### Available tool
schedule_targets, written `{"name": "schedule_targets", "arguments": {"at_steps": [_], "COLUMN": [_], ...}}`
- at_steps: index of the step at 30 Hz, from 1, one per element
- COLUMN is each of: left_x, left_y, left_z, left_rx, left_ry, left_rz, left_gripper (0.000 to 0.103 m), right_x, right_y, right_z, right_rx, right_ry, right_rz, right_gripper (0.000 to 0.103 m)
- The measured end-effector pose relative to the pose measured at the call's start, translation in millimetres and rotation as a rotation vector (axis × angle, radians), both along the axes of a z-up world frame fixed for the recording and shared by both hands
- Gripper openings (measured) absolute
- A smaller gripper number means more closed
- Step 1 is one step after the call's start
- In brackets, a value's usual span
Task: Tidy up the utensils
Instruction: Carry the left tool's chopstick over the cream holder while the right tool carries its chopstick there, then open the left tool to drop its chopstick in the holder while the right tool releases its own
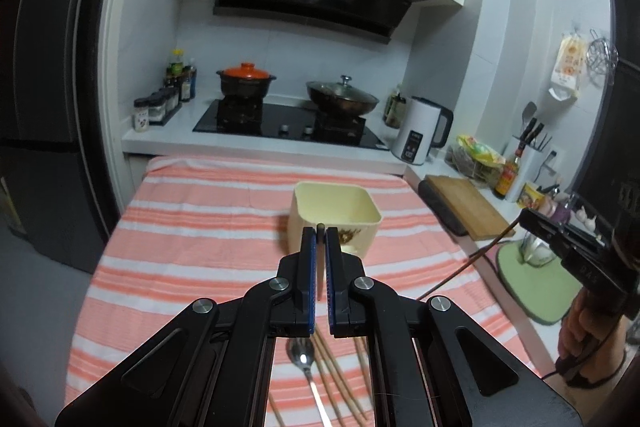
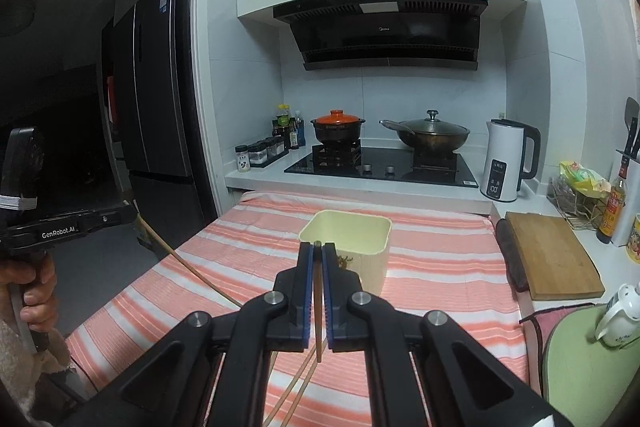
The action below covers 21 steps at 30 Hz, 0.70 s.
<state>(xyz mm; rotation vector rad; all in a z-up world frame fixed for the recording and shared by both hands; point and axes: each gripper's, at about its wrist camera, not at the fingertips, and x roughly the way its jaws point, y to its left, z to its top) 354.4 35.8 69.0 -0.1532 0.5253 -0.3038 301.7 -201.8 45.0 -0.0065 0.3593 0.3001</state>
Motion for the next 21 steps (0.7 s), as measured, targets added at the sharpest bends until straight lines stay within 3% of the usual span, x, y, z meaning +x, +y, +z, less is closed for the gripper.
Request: {"name": "schedule_targets", "arguments": {"at_steps": [8,14,17,21], "left_x": [75,125,154,186], "left_y": [-27,-47,-56,-64], "left_z": [41,36,19,-14], "left_rx": [0.019,0.019,0.024,0.013], "left_ry": [-0.034,-0.036,0.017,0.143], "left_rz": [0.010,0.039,0.044,0.011], "left_gripper": [0.002,0.002,0.002,0.002], "right_x": [68,126,163,207], "right_y": [8,14,17,14], "right_z": [43,46,32,4], "right_rx": [-0.006,-0.009,-0.018,-0.002], "right_ry": [-0.068,-0.144,-0.070,0.126], "right_rz": [-0.028,-0.070,-0.084,-0.074], "right_gripper": [0.004,0.004,0.004,0.005]}}
